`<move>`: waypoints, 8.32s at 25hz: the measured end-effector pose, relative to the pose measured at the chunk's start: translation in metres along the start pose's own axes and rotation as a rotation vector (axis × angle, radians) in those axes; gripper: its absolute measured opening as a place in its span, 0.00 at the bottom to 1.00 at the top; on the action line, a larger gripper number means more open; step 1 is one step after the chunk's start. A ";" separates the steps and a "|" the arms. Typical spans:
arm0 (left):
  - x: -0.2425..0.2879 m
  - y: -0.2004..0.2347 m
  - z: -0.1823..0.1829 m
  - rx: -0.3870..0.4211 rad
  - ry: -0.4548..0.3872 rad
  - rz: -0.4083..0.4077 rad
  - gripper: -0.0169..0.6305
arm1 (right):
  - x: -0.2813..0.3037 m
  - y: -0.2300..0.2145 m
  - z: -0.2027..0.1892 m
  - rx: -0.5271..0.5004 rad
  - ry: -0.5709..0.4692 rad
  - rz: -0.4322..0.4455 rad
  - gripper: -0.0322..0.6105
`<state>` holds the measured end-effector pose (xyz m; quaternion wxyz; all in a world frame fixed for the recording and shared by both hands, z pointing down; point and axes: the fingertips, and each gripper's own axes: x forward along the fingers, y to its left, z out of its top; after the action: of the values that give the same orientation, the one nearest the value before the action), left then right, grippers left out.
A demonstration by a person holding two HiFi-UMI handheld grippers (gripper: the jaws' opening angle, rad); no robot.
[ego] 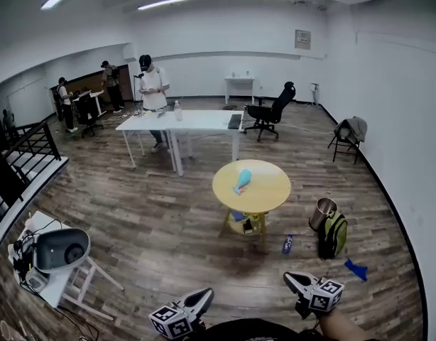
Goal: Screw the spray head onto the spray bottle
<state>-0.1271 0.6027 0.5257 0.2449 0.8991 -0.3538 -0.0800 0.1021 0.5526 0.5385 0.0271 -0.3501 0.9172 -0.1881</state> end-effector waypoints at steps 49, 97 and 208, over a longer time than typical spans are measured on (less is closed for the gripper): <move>0.594 0.575 0.241 -0.126 0.133 0.030 0.04 | 0.623 -0.613 0.114 -0.309 0.530 0.200 0.33; 0.817 0.503 0.240 -0.180 0.330 -0.050 0.04 | 0.514 -0.784 0.231 -1.079 0.686 0.038 0.74; 0.771 0.528 0.315 -0.734 0.198 -0.352 0.52 | 0.573 -0.705 0.226 -1.058 0.764 -0.016 0.71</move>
<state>0.0260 -0.3715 0.5371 0.5643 0.8024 -0.1174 -0.1547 0.1572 -0.3768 0.6321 -0.4781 -0.2313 0.8285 0.1775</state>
